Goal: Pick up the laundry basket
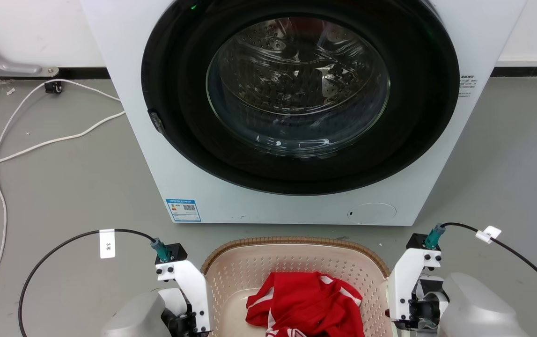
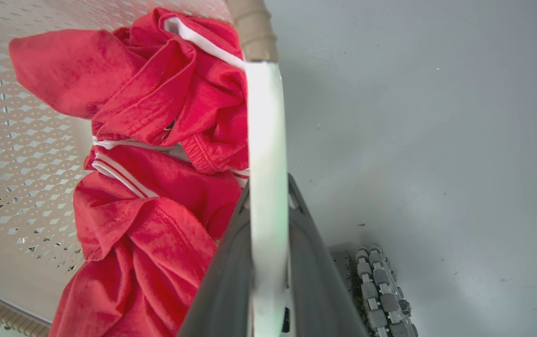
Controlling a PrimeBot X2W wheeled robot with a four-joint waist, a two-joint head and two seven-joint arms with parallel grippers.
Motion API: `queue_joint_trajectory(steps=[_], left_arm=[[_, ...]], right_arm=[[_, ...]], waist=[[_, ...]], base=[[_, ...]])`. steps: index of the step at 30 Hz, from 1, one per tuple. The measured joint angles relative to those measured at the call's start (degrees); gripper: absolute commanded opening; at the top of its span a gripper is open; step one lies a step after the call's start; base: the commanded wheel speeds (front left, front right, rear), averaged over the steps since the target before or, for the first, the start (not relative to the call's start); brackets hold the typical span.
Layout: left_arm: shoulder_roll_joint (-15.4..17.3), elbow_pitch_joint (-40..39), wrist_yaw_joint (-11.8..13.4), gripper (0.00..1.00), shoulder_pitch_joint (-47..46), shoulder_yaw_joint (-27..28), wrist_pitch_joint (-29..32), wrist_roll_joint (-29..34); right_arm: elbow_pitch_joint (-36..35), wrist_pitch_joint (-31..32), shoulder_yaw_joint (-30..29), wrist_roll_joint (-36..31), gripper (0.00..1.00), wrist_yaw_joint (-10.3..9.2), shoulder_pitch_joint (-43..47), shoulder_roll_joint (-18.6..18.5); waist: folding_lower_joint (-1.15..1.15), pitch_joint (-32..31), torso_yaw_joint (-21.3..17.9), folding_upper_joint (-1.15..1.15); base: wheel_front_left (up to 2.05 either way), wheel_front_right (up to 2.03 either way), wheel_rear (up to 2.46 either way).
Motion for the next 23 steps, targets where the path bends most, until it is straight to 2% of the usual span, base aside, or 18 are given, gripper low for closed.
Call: queue_joint_trajectory(steps=[23], left_arm=[[0.1,0.0,0.0,0.00,0.0,-1.0,-0.3,-1.1]], right_arm=[[0.0,0.0,-0.7,-0.4,0.00,0.00,0.0,0.1]], waist=[[0.00,0.2,-0.1,0.00]], base=[[0.00,0.00,0.00]])
